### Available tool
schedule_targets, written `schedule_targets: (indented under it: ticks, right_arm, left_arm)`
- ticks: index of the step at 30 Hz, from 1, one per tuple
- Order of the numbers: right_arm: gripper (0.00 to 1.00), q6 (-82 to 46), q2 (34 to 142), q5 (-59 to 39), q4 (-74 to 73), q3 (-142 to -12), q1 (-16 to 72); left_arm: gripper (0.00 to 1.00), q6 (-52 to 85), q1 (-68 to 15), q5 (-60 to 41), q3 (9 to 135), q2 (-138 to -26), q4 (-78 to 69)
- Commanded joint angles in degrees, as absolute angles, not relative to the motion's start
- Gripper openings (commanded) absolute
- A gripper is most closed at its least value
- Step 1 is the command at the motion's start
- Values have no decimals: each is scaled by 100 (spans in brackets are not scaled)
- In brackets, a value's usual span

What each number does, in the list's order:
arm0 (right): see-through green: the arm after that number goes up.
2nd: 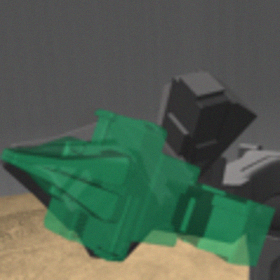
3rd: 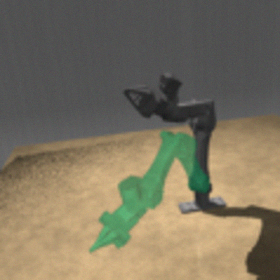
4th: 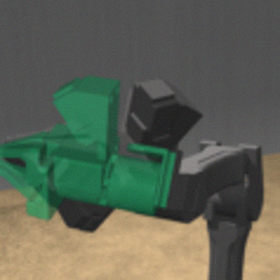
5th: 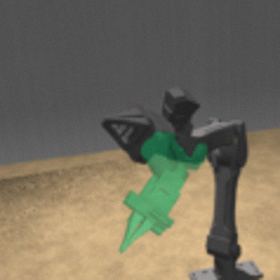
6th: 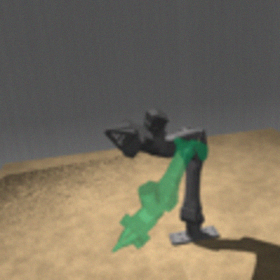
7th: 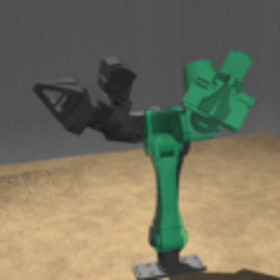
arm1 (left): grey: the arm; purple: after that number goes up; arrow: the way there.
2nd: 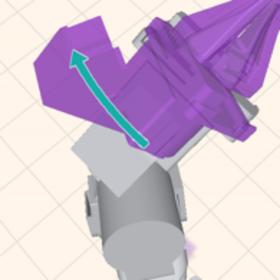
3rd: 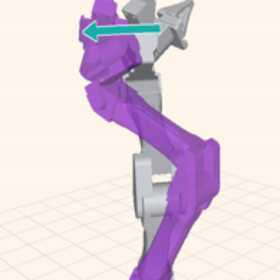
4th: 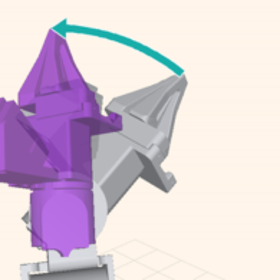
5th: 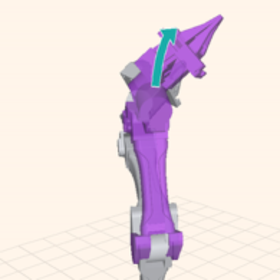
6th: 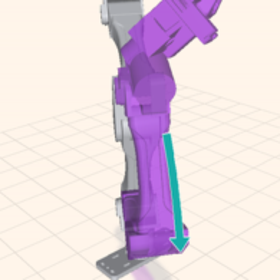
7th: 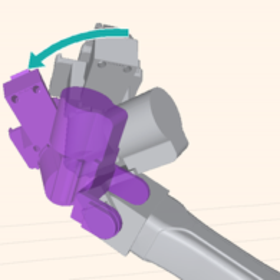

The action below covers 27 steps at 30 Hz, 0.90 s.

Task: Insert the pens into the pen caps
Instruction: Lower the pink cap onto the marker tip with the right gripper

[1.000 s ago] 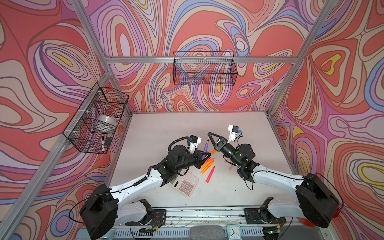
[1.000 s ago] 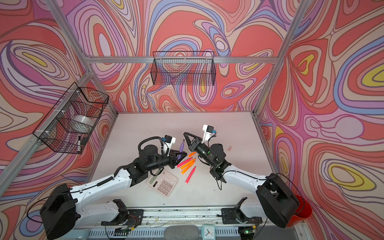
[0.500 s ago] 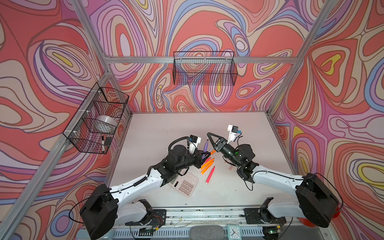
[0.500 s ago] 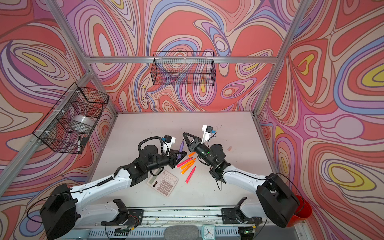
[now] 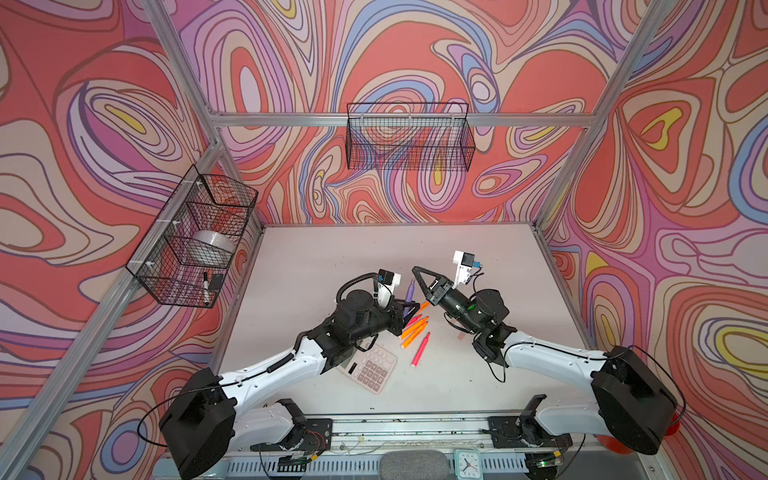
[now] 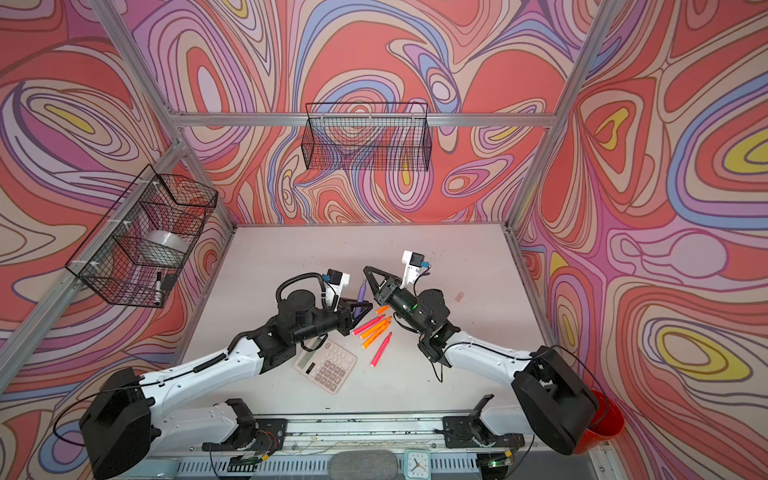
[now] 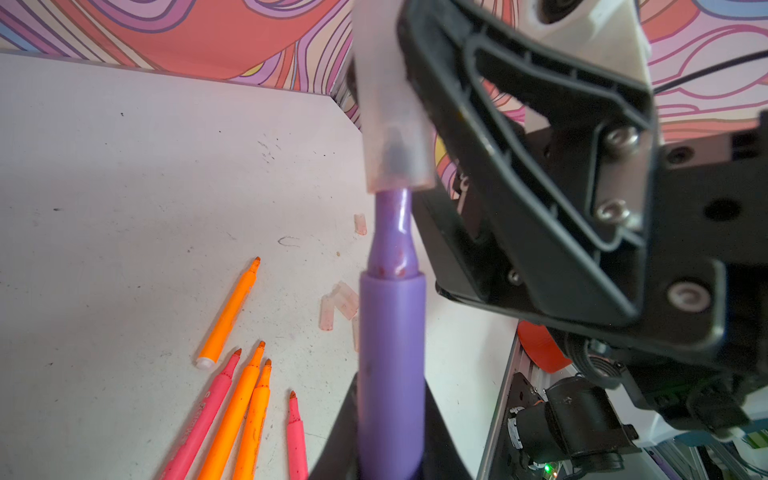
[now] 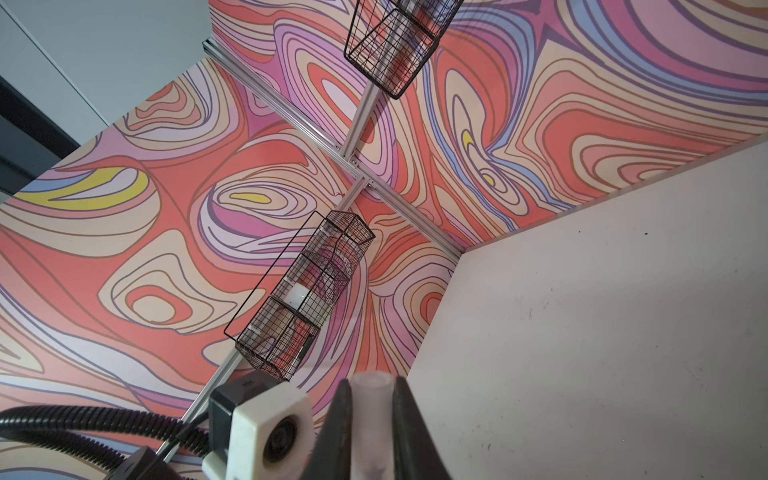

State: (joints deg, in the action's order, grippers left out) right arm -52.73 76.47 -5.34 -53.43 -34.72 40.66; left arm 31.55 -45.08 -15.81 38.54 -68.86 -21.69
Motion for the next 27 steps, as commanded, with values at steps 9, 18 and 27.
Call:
schedule_targets:
  ticks: [9, 18, 27]
  right_arm:
    - [0, -5068, 7715, -496, -5460, -3333, 4218]
    - [0, -4798, 7559, -986, -6174, -2970, 4236]
    - [4, -4803, 7409, -901, -5822, -2938, 4330]
  left_arm:
    - [0, 2776, -4517, -1090, 4328, -6752, -2552]
    - [0, 2893, -4171, -1721, 4273, -6538, -3333]
    - [0, 2477, -3999, -1971, 4154, -6576, -3919]
